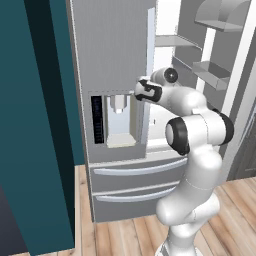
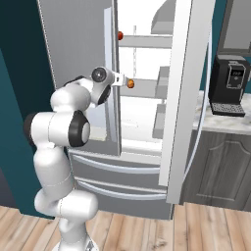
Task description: Retrieve the apple and peach from the fridge and place them into the bowl on the dining table.
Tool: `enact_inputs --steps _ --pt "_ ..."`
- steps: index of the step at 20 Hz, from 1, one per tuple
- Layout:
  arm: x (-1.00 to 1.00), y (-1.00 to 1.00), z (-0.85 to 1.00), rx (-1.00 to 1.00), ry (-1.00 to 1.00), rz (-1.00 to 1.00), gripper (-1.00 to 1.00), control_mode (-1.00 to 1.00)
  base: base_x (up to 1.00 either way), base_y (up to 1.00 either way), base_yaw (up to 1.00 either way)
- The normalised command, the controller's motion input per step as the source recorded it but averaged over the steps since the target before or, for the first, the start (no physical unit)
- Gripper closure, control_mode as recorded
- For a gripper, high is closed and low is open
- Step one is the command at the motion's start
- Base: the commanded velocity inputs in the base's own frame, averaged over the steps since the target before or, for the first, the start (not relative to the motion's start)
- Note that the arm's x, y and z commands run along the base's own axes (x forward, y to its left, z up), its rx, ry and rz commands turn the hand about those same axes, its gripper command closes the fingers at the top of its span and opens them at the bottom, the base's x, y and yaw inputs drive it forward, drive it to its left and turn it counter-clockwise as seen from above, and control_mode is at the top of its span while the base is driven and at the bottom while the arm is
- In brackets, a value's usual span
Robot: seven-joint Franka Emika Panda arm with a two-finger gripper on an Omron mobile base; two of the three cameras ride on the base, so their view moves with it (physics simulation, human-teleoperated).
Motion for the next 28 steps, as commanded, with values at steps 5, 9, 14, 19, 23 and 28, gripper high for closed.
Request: enact_inputs --steps 5,9,14,19,23,28 --pt "0.66 0.02 -0.08 0.00 0.03 0.00 -1.00 -1.00 0.00 0.00 0.00" --pt "0.47 0.08 0.00 0.00 0.12 -0.01 1.00 -1.00 0.00 0.00 0.00" --pt "-0.03 0.01 0.09 0.00 0.21 0.00 1.00 -1.00 0.00 0.00 0.00" --pt "-0.65 0.07 0.13 0.00 0.06 0.00 1.00 -1.00 0.00 0.00 0.00" --pt "-0.85 0.34 0.00 0.00 0.00 0.00 1.00 -1.00 0.00 0.00 0.00" --pt "-0.92 0.47 0.06 0.00 0.00 0.00 1.00 -1.00 0.00 0.00 0.00"
